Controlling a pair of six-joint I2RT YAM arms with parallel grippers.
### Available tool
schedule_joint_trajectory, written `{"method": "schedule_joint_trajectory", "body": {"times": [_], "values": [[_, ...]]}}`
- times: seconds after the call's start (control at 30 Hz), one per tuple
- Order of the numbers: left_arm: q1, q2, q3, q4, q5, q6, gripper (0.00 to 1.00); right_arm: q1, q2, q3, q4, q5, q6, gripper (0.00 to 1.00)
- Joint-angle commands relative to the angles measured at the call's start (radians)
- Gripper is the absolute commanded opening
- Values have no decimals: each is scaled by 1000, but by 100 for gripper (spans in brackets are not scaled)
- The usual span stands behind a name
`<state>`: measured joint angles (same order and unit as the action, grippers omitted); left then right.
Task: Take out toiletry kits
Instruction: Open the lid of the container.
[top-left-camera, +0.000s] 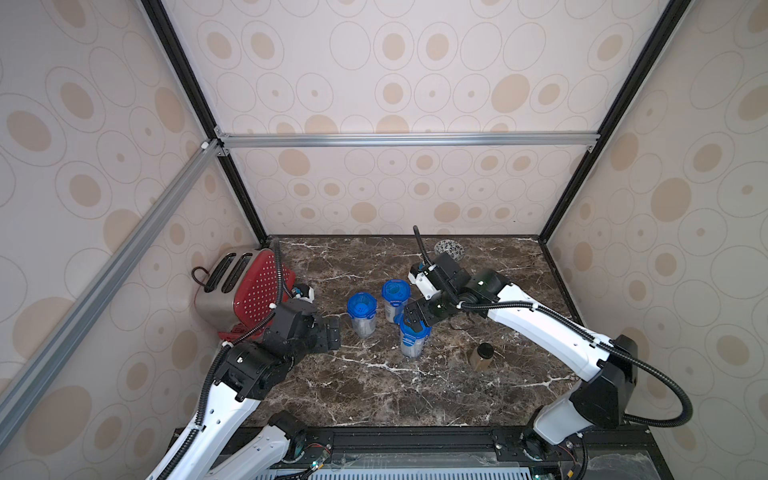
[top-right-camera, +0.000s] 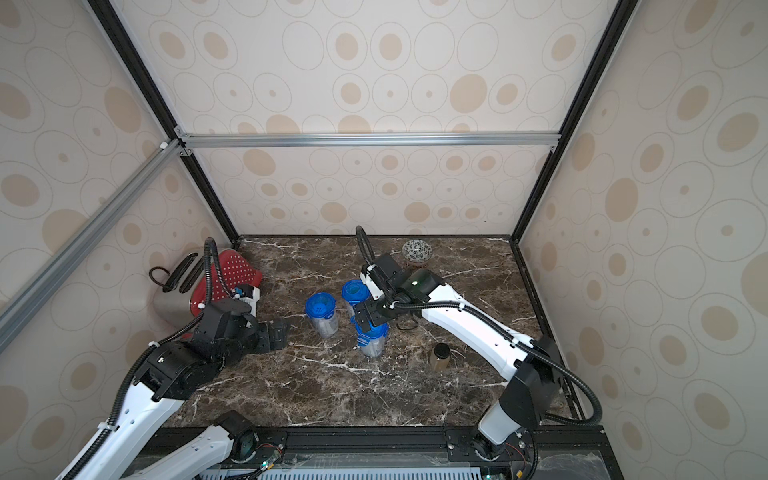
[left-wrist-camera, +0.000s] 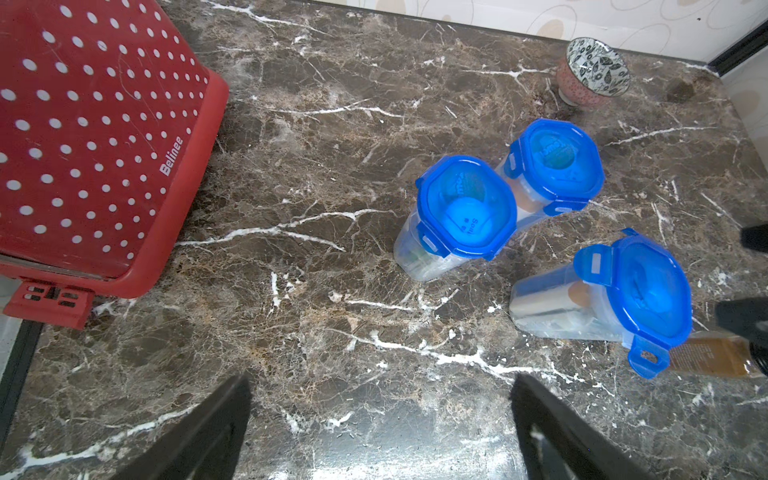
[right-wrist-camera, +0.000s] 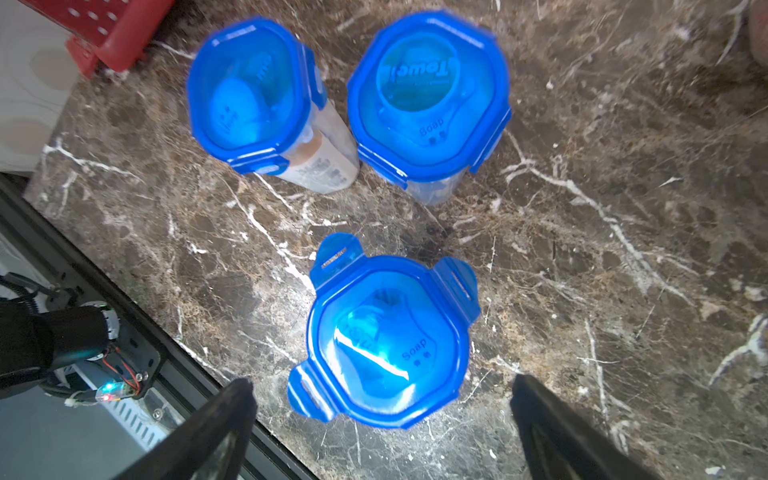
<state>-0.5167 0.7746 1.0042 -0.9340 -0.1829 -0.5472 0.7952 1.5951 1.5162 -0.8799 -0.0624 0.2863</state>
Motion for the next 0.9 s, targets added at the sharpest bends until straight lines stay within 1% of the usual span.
{"method": "schedule_joint_trajectory", "body": {"times": [0.0,0.2,0.57,0.87], "values": [[4,-8,-5,-42,-15,16,98,32,48,51,-55,50,21,100],[4,-12,-7,-44,-18,17,99,45,117,80,-73,103,40,100],[4,2,-7,-39,8,24,99,79,171,110,-102,180,36,100],[4,8,-10,-35,25,26,99,85,187,99,-92,178,45,100]]}}
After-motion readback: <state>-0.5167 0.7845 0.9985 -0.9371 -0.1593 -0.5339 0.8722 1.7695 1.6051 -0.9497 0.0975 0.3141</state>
